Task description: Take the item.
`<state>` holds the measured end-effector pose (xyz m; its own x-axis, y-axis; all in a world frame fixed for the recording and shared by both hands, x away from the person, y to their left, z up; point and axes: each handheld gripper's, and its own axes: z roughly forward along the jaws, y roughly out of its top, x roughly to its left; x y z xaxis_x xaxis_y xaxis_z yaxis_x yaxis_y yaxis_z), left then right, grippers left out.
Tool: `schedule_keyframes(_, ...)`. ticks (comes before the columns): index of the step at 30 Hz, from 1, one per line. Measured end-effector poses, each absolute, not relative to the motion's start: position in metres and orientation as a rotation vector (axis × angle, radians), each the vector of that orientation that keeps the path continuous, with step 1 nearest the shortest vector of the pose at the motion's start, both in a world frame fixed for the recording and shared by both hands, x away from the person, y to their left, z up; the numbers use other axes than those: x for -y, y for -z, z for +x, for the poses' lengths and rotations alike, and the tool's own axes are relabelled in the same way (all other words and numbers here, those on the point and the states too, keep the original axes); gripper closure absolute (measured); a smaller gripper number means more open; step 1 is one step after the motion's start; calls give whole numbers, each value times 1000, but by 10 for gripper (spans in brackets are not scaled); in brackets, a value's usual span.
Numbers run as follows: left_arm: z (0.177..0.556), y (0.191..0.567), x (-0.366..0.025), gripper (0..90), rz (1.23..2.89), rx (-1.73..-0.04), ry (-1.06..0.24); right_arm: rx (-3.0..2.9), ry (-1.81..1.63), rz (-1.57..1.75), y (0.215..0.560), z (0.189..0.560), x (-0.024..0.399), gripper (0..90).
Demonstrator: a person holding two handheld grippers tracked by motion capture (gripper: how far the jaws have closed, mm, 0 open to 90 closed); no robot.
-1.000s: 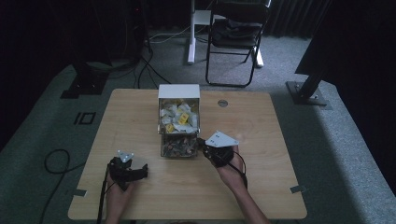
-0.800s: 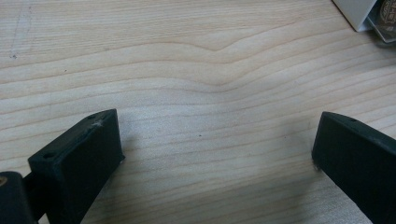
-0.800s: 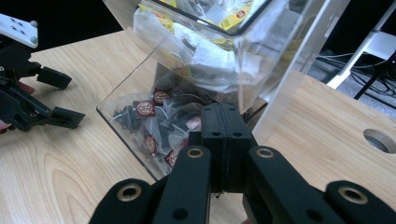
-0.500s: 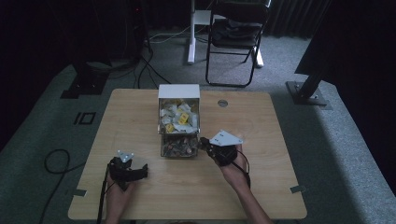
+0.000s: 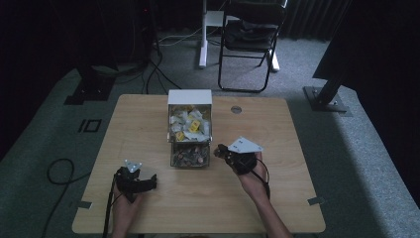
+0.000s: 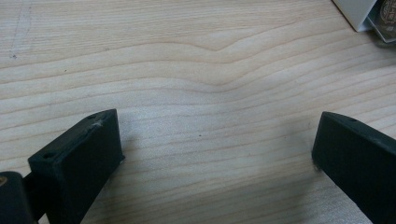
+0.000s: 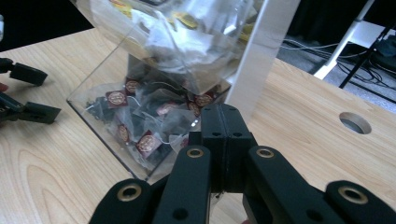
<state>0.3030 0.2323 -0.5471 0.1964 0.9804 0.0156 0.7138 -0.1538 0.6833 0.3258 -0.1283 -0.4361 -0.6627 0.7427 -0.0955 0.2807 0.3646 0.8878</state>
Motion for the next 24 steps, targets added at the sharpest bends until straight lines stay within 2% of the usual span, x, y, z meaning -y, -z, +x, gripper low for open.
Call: schedule_keyframes(24, 303, 547, -232, 21, 1932, -1575, -640, -2089, -1239, 953, 434, 335, 151, 900)
